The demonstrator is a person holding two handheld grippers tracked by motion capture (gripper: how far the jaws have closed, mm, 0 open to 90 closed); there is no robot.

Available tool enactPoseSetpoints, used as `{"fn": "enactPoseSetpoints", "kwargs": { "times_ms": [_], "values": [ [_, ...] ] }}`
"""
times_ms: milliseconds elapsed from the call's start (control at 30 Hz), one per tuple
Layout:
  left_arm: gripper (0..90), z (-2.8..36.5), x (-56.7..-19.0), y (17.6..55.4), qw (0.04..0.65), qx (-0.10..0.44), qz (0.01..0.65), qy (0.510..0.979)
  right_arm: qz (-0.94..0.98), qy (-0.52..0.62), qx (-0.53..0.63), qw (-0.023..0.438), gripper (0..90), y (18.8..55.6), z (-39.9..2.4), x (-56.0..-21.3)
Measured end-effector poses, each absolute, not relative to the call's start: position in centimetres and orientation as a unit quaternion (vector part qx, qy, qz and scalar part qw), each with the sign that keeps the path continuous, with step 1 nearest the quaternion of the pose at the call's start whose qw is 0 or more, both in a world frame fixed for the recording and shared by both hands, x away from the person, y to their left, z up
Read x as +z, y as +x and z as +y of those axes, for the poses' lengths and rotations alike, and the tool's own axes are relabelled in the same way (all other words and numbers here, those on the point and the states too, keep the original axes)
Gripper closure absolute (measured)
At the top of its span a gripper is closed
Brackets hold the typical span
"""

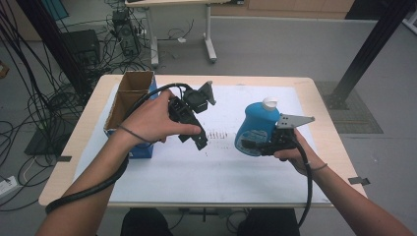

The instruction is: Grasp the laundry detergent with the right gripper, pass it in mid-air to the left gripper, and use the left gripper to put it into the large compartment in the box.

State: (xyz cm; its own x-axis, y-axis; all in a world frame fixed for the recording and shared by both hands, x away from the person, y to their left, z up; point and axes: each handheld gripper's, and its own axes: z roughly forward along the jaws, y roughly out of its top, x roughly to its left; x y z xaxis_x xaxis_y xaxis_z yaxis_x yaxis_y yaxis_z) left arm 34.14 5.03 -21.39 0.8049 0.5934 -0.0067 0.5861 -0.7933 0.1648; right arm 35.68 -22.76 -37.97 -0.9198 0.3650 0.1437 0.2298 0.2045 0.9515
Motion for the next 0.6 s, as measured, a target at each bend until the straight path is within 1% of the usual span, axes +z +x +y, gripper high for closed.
{"fn": "enactPoseSetpoints", "kwargs": {
  "times_ms": [300, 600],
  "values": [
    [10.7, 4.8, -21.0, 33.8, 0.071, 0.023, 0.291, 0.954, 0.785, 0.158, 0.597, 0.034, 40.6, 35.4, -21.1, -37.9],
    [10.8, 4.2, -20.6, 32.9, 0.065, 0.023, 0.259, 0.963, 0.796, 0.113, 0.595, 0.015, 40.6, 34.5, -18.5, -37.9]
  ]
}}
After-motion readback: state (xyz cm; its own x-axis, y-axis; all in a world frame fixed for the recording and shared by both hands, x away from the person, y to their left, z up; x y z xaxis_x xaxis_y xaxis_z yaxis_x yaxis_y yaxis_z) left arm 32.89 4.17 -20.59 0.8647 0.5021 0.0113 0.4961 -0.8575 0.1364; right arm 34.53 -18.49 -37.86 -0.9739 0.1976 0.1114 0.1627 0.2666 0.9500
